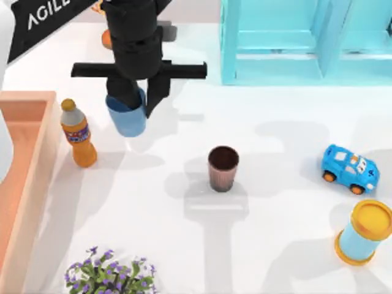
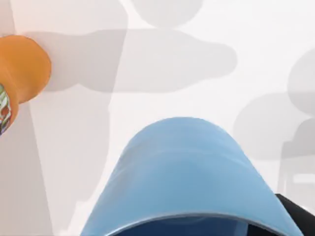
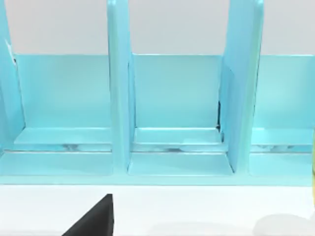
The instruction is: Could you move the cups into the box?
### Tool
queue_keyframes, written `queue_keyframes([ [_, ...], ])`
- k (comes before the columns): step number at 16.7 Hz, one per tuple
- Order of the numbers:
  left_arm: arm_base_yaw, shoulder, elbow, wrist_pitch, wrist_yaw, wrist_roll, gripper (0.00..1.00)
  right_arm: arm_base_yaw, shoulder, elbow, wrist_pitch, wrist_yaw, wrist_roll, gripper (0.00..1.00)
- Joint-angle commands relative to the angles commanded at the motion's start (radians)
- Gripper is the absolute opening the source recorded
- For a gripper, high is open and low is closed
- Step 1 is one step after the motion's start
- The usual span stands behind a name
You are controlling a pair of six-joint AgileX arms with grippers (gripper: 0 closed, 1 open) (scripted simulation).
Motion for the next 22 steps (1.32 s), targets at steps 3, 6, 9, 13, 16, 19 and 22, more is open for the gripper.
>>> queue_keyframes([
  [3,0.038,-0.127,-0.091,-0.049,0.032,0.099,0.00,0.000,0.000,0.000,0.000,0.000,0.000,1.00],
  [6,0.124,-0.311,-0.230,-0.095,0.056,0.237,0.00,0.000,0.000,0.000,0.000,0.000,0.000,1.00],
  [9,0.255,-0.496,-0.406,-0.109,0.061,0.392,0.00,0.000,0.000,0.000,0.000,0.000,0.000,1.00],
  [13,0.474,-0.692,-0.645,-0.067,0.035,0.567,0.00,0.000,0.000,0.000,0.000,0.000,0.000,1.00],
  [16,0.626,-0.782,-0.784,-0.002,0.002,0.653,0.00,0.000,0.000,0.000,0.000,0.000,0.000,1.00],
  [19,0.726,-0.822,-0.862,0.058,-0.028,0.696,0.00,0.000,0.000,0.000,0.000,0.000,0.000,1.00],
  [22,0.743,-0.829,-0.877,0.073,-0.034,0.701,0.00,0.000,0.000,0.000,0.000,0.000,0.000,1.00],
])
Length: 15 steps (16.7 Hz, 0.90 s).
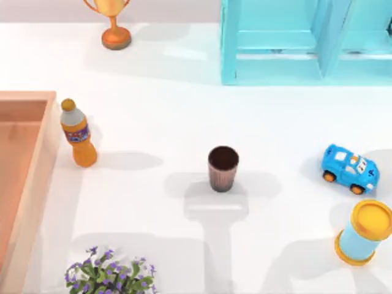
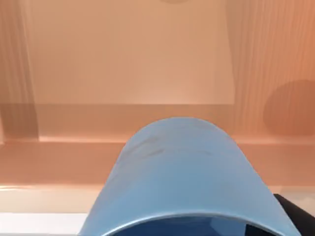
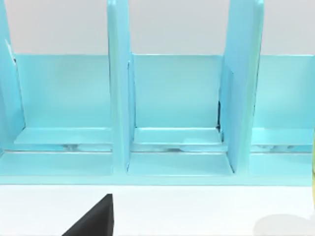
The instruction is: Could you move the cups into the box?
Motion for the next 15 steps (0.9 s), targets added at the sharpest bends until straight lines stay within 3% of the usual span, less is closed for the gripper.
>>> queue_keyframes([
  [5,0.000,0.004,-0.013,0.012,-0.001,0.003,0.00,0.000,0.000,0.000,0.000,0.000,0.000,1.00],
  [15,0.036,0.021,-0.199,0.229,0.001,0.039,0.00,0.000,0.000,0.000,0.000,0.000,0.000,1.00],
])
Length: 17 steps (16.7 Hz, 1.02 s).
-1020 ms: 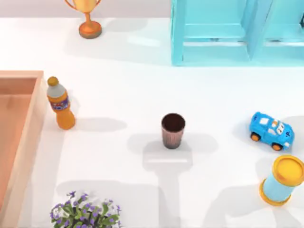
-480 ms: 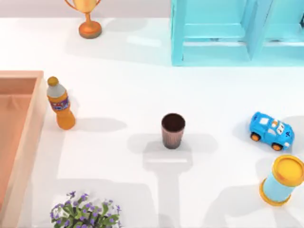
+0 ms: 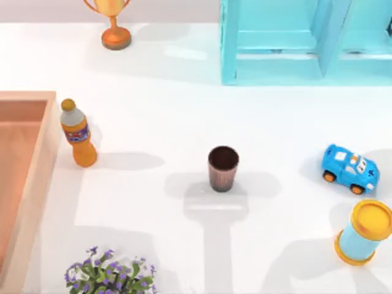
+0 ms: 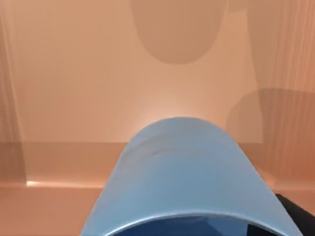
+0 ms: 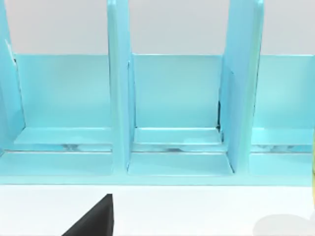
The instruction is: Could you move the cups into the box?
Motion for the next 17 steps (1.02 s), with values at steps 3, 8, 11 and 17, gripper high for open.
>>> queue_keyframes([
  [3,0.011,0.009,-0.032,0.032,0.000,0.008,0.00,0.000,0.000,0.000,0.000,0.000,0.000,1.00],
  [8,0.011,0.009,-0.032,0.032,0.000,0.008,0.15,0.000,0.000,0.000,0.000,0.000,0.000,1.00],
  [11,0.011,0.009,-0.032,0.032,0.000,0.008,0.38,0.000,0.000,0.000,0.000,0.000,0.000,1.00],
  [17,0.011,0.009,-0.032,0.032,0.000,0.008,0.83,0.000,0.000,0.000,0.000,0.000,0.000,1.00],
])
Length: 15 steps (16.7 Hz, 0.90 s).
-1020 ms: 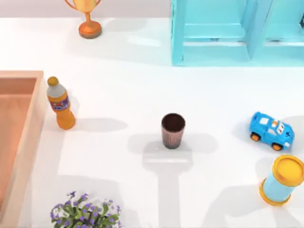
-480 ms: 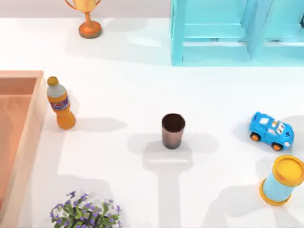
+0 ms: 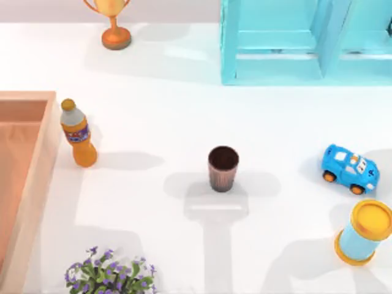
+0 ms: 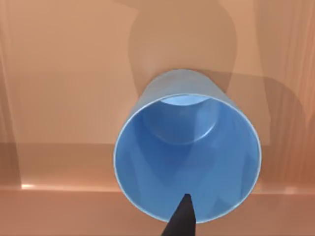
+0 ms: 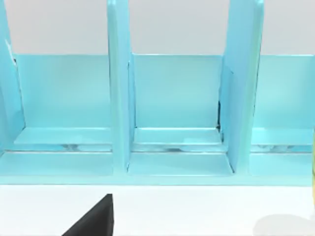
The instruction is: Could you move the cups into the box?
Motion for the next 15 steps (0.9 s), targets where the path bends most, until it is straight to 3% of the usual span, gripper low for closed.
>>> queue_keyframes([
  [2,0.000,0.000,0.000,0.000,0.000,0.000,0.98,0.000,0.000,0.000,0.000,0.000,0.000,1.00],
  [3,0.000,0.000,0.000,0.000,0.000,0.000,1.00,0.000,0.000,0.000,0.000,0.000,0.000,1.00],
  [12,-0.001,0.001,0.003,-0.003,-0.001,0.000,1.00,0.000,0.000,0.000,0.000,0.000,0.000,1.00],
  [15,0.000,0.011,0.070,-0.072,-0.002,0.001,1.00,0.000,0.000,0.000,0.000,0.000,0.000,1.00],
])
